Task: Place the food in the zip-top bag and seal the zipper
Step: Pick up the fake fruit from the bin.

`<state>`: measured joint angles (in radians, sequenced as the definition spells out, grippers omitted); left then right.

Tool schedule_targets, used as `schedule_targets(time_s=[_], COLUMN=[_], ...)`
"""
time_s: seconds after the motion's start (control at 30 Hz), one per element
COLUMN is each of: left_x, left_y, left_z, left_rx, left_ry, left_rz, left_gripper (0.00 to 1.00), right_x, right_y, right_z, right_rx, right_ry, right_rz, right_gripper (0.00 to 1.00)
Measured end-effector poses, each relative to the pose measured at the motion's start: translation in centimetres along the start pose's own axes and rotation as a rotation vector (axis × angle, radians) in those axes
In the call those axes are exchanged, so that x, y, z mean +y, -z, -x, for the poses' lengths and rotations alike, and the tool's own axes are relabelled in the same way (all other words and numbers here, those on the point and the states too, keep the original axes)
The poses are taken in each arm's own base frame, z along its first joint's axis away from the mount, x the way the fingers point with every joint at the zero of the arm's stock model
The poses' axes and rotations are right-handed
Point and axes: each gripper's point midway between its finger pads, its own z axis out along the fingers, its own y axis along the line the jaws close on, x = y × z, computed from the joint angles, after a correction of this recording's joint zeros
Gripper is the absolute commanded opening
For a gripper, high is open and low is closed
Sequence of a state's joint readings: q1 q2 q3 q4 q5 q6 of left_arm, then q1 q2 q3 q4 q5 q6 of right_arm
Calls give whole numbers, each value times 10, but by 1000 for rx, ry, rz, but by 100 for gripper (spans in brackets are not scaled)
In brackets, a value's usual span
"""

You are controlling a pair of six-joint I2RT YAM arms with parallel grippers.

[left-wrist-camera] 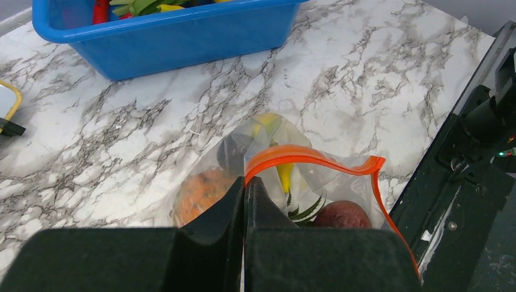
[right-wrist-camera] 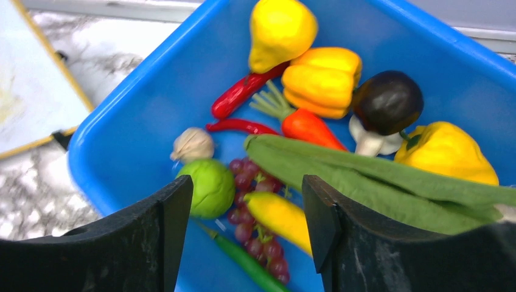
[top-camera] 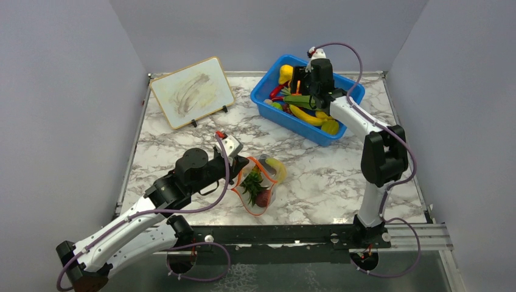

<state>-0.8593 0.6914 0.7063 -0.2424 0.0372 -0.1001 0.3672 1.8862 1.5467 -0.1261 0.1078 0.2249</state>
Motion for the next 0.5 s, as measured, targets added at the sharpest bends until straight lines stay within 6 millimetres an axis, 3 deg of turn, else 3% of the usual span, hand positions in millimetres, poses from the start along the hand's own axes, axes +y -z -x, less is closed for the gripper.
schedule_targets(time_s=[0.23,0.5], left_x=[-2,-1], left_y=[3,4], left_z=[2,2], left_rx=[-9,-12], left_ry=[-3,0], left_rz=[-9,-14], left_gripper=[0,0], right_x=[-20,-10], right_y=[-48,-95], right_z=[7,12], right_rx=[-54,-99], right_ry=[-117,-163], right_rz=[-1,76], right_gripper=[82,84])
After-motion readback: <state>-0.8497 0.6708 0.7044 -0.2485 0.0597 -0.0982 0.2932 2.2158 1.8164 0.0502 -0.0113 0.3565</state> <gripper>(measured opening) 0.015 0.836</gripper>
